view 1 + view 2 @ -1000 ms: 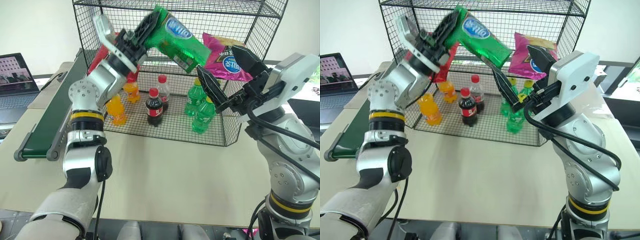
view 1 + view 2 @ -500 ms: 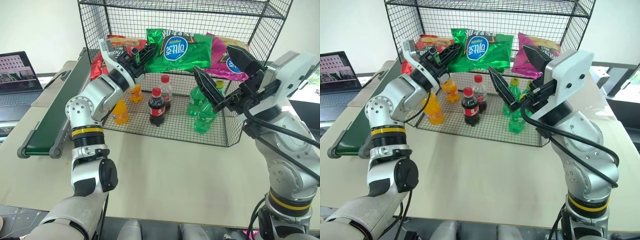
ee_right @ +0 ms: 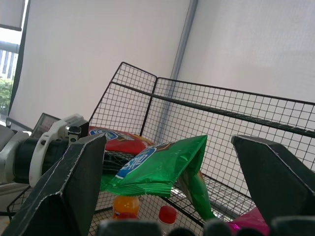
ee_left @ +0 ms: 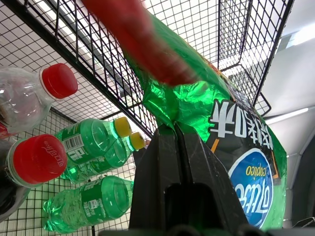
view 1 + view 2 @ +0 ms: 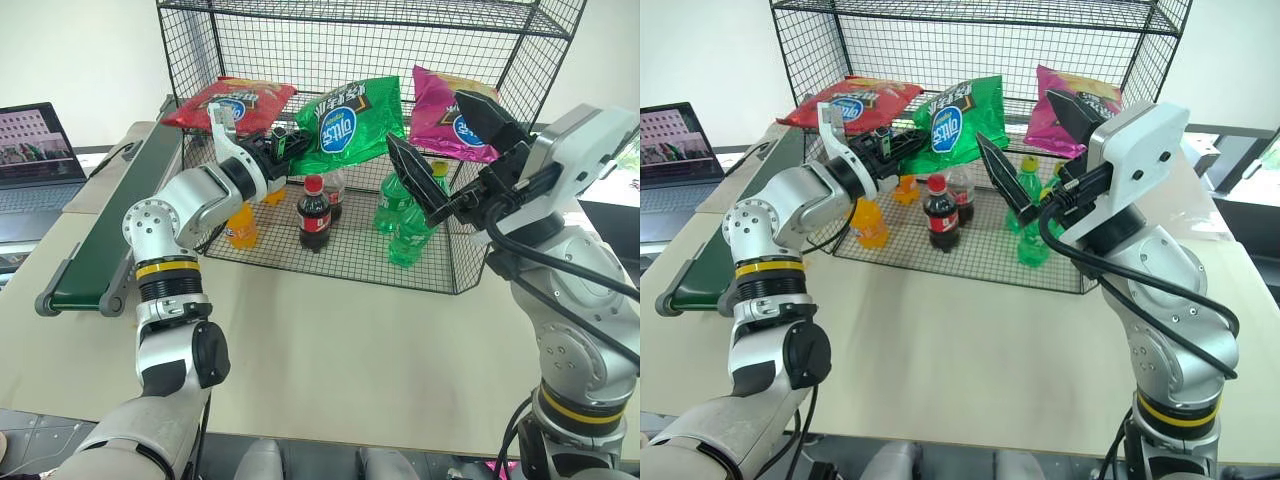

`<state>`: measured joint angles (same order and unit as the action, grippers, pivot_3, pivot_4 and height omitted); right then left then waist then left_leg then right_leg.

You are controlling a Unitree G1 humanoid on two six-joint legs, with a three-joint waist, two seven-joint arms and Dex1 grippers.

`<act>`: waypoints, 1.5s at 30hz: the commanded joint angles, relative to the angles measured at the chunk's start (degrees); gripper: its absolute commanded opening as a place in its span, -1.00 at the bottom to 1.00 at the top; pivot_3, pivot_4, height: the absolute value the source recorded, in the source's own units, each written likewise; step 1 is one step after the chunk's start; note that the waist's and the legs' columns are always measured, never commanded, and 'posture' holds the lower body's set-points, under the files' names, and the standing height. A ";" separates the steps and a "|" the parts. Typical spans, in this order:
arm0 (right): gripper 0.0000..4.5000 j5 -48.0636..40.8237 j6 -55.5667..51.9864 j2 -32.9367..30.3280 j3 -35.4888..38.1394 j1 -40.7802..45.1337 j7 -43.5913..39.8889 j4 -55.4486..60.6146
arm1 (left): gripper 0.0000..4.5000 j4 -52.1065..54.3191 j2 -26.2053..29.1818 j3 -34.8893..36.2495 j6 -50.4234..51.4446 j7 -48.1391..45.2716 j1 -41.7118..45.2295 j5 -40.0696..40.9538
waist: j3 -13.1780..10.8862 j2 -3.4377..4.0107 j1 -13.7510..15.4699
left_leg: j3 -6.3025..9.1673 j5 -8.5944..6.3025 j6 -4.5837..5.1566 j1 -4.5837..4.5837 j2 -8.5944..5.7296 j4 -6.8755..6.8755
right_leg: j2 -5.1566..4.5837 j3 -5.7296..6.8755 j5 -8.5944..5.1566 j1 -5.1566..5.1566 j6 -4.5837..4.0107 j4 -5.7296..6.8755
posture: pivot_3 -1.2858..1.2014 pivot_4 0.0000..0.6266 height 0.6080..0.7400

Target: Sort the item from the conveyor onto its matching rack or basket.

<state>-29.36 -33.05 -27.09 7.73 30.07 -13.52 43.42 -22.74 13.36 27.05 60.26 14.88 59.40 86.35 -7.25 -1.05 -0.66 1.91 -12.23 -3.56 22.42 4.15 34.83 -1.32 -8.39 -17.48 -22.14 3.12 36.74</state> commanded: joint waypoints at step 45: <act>1.00 2.18 -2.79 -3.40 0.51 -0.96 2.27 4.09 | -0.97 -9.47 -4.35 2.32 -13.77 -7.72 12.25 -20.61 | -0.01 -0.01 -0.07 | 0.08 0.06 -0.05 0.02 -0.08 -0.05 | -0.01 0.00 0.00 0.00 0.01 0.00 | 0.03 -0.52 1.00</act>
<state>-27.68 -35.88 -30.04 7.29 28.88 -11.54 45.59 -32.72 8.36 29.08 47.33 8.22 69.71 66.25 -7.25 -1.07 -0.73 1.99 -12.16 -3.61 22.44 4.07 34.78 -1.33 -8.40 -17.48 -22.14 3.13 36.74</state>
